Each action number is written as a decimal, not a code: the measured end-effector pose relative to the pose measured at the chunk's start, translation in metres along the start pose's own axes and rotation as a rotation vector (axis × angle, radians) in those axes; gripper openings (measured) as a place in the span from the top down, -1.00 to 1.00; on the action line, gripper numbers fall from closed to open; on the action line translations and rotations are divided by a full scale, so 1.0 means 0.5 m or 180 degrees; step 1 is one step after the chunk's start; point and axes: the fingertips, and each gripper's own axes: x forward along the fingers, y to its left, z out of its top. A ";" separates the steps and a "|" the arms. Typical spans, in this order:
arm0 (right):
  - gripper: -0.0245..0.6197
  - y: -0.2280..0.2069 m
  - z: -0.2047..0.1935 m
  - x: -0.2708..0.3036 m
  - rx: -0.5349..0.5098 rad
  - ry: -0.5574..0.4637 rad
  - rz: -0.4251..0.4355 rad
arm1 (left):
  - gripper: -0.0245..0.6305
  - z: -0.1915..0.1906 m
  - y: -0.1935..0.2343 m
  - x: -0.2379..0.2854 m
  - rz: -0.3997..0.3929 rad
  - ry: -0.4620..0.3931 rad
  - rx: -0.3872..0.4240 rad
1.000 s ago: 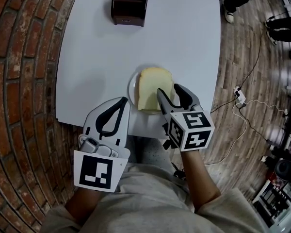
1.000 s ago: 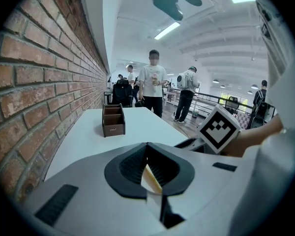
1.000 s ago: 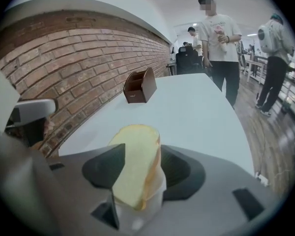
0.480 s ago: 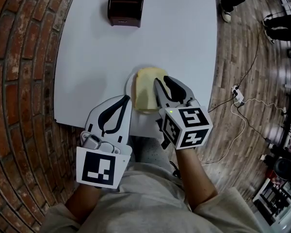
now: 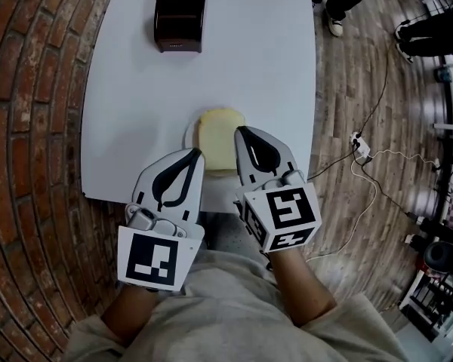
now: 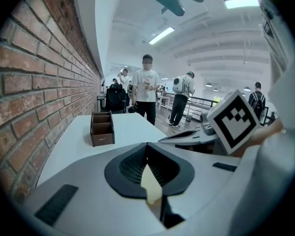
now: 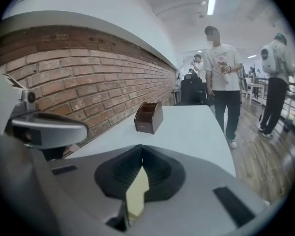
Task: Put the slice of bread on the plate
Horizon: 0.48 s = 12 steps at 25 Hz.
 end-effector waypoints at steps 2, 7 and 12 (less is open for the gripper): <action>0.90 0.010 0.016 -0.025 -0.0075 -0.0080 0.0009 | 0.90 0.018 -0.011 -0.005 -0.0018 -0.0062 0.0050; 0.90 0.037 0.066 -0.090 -0.0171 -0.0302 0.0008 | 0.90 0.066 -0.035 -0.028 -0.0051 -0.0225 0.0129; 0.90 0.061 0.116 -0.158 -0.0288 -0.0539 0.0002 | 0.90 0.106 -0.064 -0.058 -0.0081 -0.0395 0.0188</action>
